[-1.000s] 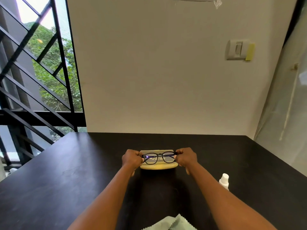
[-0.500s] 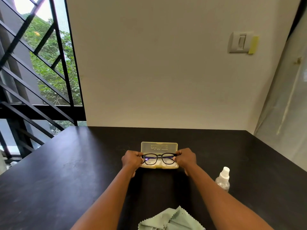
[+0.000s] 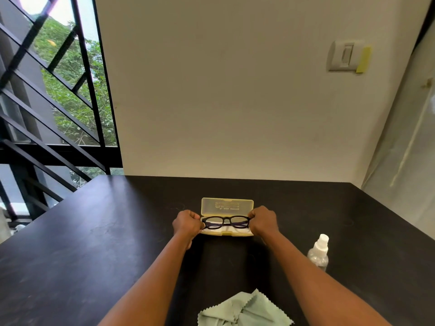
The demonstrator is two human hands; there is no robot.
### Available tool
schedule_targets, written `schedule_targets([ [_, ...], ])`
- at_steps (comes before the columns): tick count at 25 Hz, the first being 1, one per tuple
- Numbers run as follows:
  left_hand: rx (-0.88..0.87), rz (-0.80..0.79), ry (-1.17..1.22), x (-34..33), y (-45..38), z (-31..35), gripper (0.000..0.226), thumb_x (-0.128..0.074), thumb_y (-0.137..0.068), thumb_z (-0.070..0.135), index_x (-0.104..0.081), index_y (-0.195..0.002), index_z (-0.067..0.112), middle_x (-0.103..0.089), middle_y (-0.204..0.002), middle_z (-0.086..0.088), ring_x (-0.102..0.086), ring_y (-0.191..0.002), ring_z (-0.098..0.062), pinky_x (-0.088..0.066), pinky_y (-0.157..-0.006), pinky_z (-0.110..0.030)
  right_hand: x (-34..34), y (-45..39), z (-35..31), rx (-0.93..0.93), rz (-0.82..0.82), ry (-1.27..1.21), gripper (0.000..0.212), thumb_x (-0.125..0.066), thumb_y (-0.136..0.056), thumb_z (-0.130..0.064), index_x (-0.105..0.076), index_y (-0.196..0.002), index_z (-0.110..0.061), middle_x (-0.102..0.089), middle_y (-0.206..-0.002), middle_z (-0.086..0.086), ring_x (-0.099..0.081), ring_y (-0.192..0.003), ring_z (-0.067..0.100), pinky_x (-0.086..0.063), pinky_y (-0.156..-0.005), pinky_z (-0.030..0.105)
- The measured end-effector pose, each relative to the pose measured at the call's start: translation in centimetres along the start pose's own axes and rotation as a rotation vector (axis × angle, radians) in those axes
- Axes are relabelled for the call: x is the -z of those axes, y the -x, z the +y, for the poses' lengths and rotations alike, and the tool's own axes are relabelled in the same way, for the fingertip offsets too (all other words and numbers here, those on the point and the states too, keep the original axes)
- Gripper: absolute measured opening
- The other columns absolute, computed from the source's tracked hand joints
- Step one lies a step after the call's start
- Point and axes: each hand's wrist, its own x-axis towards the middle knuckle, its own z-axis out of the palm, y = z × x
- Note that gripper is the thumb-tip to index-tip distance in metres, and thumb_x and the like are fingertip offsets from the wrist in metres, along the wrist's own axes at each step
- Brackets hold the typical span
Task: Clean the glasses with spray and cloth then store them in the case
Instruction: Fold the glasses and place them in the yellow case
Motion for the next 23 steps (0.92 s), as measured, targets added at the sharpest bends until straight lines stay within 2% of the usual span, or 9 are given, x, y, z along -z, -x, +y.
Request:
schedule_targets([
  [5,0.064,-0.049,-0.094,0.1,-0.5,-0.3,0.006,-0.068,-0.081,0.009,-0.066,-0.083,0.005,-0.066,-0.083,-0.011,-0.058,-0.063,-0.013,-0.053,-0.068,-0.028,0.0,0.5,-0.1,0.027,0.046,0.001,0.026,-0.053,-0.088,-0.001,-0.057,-0.113,-0.008,-0.057,-0.123,0.013,-0.055,-0.109,0.024,-0.048,-0.083,0.028],
  [9,0.070,-0.063,-0.093,0.0,-0.4,-0.5,0.008,-0.067,-0.082,0.012,-0.068,-0.081,0.004,-0.067,-0.086,-0.014,-0.057,-0.059,-0.013,-0.051,-0.061,-0.026,0.1,0.6,-0.1,0.024,0.032,-0.018,0.031,-0.054,-0.088,-0.001,-0.050,-0.116,-0.010,-0.053,-0.125,0.014,-0.053,-0.110,0.025,-0.048,-0.085,0.030],
  [12,0.051,-0.074,-0.105,0.1,-0.3,-0.5,0.008,-0.064,-0.084,0.012,-0.066,-0.080,0.005,-0.066,-0.083,-0.013,-0.056,-0.058,-0.012,-0.048,-0.055,-0.023,0.0,0.4,-0.1,-0.040,0.040,-0.062,0.032,-0.057,-0.085,0.002,-0.051,-0.113,-0.012,-0.055,-0.120,0.011,-0.052,-0.109,0.025,-0.046,-0.094,0.039],
  [14,0.042,-0.086,-0.096,0.1,-0.2,-0.7,0.007,-0.063,-0.086,0.012,-0.066,-0.089,0.006,-0.065,-0.086,-0.012,-0.055,-0.059,-0.012,-0.047,-0.052,-0.021,-0.2,0.4,-0.1,-0.075,0.064,-0.051,0.031,-0.057,-0.084,0.000,-0.051,-0.112,-0.013,-0.057,-0.117,0.010,-0.052,-0.109,0.024,-0.041,-0.096,0.041],
  [16,0.008,-0.097,-0.074,0.1,-0.1,-0.9,0.017,-0.062,-0.086,0.011,-0.064,-0.103,0.010,-0.065,-0.094,-0.011,-0.056,-0.062,-0.011,-0.045,-0.049,-0.019,-0.4,0.4,0.1,-0.096,0.081,-0.058,0.031,-0.058,-0.083,-0.002,-0.050,-0.111,-0.014,-0.059,-0.114,0.009,-0.053,-0.108,0.024,-0.039,-0.096,0.041],
  [19,-0.036,-0.100,-0.032,0.1,0.1,-1.3,0.030,-0.061,-0.086,0.010,-0.059,-0.116,0.016,-0.064,-0.103,-0.011,-0.056,-0.064,-0.010,-0.044,-0.047,-0.016,-0.8,0.6,0.3,-0.109,0.094,-0.085,0.030,-0.057,-0.084,-0.002,-0.048,-0.110,-0.015,-0.059,-0.112,0.009,-0.054,-0.103,0.023,-0.041,-0.092,0.039],
  [23,-0.067,-0.110,-0.024,0.1,0.3,-1.3,0.037,-0.060,-0.087,0.008,-0.055,-0.123,0.017,-0.061,-0.108,-0.010,-0.058,-0.068,-0.011,-0.047,-0.051,-0.017,-1.3,0.8,0.1,-0.082,0.137,-0.124,0.029,-0.056,-0.086,0.000,-0.048,-0.111,-0.012,-0.056,-0.113,0.012,-0.054,-0.093,0.019,-0.047,-0.075,0.028],
])
